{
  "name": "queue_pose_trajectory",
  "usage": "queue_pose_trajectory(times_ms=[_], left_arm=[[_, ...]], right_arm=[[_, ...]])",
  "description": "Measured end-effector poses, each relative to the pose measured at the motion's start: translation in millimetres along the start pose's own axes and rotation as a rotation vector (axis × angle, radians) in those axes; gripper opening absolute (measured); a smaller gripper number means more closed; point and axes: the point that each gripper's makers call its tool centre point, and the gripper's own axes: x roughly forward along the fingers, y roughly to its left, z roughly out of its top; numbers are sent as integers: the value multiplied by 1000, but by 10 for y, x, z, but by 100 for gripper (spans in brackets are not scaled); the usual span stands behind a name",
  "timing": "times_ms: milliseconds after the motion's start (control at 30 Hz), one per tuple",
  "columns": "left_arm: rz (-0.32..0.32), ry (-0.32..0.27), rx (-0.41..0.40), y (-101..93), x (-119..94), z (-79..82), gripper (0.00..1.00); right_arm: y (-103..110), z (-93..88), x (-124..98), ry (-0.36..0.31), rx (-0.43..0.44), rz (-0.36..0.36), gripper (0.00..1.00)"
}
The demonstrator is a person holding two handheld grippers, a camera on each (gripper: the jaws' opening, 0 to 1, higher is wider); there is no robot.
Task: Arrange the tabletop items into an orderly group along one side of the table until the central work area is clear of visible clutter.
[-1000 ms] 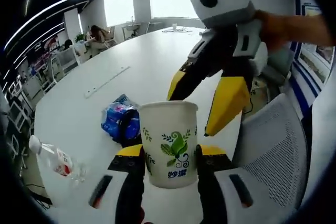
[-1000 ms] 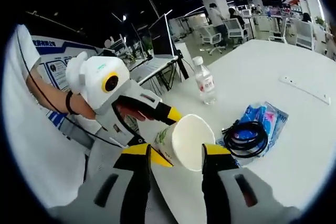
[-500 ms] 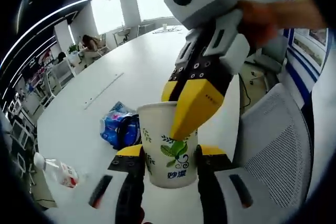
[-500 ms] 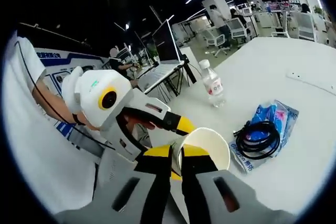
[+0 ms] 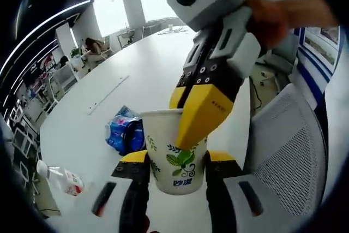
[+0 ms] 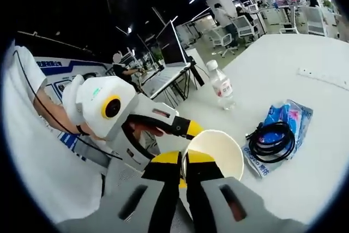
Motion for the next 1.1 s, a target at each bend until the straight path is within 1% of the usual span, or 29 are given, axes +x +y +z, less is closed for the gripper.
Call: queue_pose_trajectory(times_ms=[200,300,367,467,733,800,933,1067,1100], left_arm=[[13,-3,-27,22,-10,-34,40],[18,12,-27,29,-23,-86,40],[24,12,-39,49,-40,-112,39],[31,7,-62,72,-76,-133,40],[57,-6,-111,150,-170,-194,41],[60,-13,-128,167,-192,-208,40],[62,-37,-206,208,-244,-250,39],[75,-40,-231,236,-288,-306,40],[78,-45,-250,247,-303,-320,40]], right_arm=[[0,3,30,-9,7,-15,0],[0,1,49,-5,1,-17,0],[-3,7,59,-5,0,-17,0],[3,37,75,-13,13,-10,0],[-12,121,133,-20,4,-9,0],[-24,125,154,-16,3,-13,0],[-34,134,182,-17,5,-12,0],[-50,139,218,-11,2,-12,0],[-53,149,228,-10,2,-12,0]])
